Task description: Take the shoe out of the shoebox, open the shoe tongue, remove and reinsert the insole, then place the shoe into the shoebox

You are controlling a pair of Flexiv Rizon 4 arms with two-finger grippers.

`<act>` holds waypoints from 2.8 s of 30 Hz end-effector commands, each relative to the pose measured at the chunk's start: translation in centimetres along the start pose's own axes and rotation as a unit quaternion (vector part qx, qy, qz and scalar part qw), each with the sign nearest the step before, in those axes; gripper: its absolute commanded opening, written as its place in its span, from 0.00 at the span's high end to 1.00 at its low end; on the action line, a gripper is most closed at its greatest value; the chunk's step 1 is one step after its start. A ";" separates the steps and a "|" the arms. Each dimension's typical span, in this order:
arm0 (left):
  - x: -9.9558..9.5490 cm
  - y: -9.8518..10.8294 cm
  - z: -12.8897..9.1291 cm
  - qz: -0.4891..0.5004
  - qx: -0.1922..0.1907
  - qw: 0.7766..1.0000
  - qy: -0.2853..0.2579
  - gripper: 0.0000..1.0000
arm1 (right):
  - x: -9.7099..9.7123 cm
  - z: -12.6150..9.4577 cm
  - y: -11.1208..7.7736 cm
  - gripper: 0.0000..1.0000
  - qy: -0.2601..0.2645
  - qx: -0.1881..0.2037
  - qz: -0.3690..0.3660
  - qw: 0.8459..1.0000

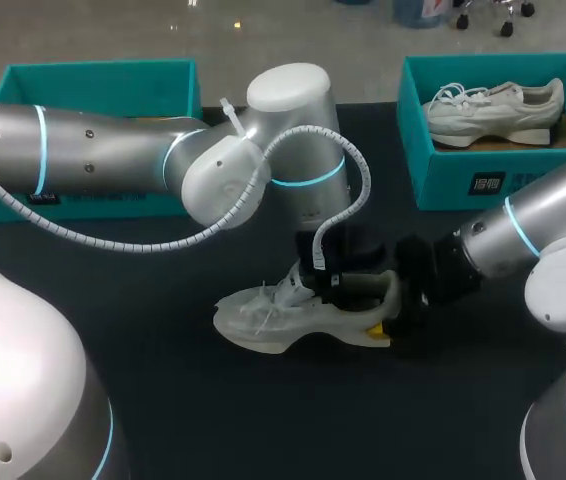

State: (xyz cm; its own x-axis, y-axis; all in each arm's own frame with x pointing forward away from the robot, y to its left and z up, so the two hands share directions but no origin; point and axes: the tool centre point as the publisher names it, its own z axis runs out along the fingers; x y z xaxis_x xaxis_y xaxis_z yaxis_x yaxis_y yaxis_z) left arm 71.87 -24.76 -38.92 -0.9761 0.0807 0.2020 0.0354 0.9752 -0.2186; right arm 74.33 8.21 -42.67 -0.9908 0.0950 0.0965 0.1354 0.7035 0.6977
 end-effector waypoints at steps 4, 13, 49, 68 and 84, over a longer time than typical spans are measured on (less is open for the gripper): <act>0.1 -0.2 0.7 0.006 0.006 1.000 0.007 1.00 | 0.0 0.5 -0.2 1.00 -0.001 0.002 0.000 1.000; 0.0 -0.3 1.0 0.012 0.002 1.000 0.015 0.65 | 0.0 0.5 -0.2 1.00 -0.001 0.002 0.000 1.000; -1.5 1.8 -1.7 -0.040 0.039 0.995 -0.084 1.00 | 0.0 0.5 -0.2 1.00 -0.001 0.002 0.000 1.000; 0.0 1.4 -4.2 -0.006 0.141 0.990 0.031 1.00 | 0.0 0.5 -0.2 1.00 -0.001 0.002 0.000 1.000; 0.5 -1.2 -5.8 0.028 0.183 0.981 0.055 1.00 | 0.0 0.5 -0.2 1.00 -0.001 0.002 0.000 1.000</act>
State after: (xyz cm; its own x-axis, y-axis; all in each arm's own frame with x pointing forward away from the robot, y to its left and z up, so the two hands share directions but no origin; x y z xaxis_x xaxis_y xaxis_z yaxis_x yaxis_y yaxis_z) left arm 72.40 -24.72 -33.17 -0.9471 0.1666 0.2743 -0.0129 0.8342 -0.5513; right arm 74.35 8.17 -42.68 -0.9907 0.0959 0.0962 0.1358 0.7043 0.6968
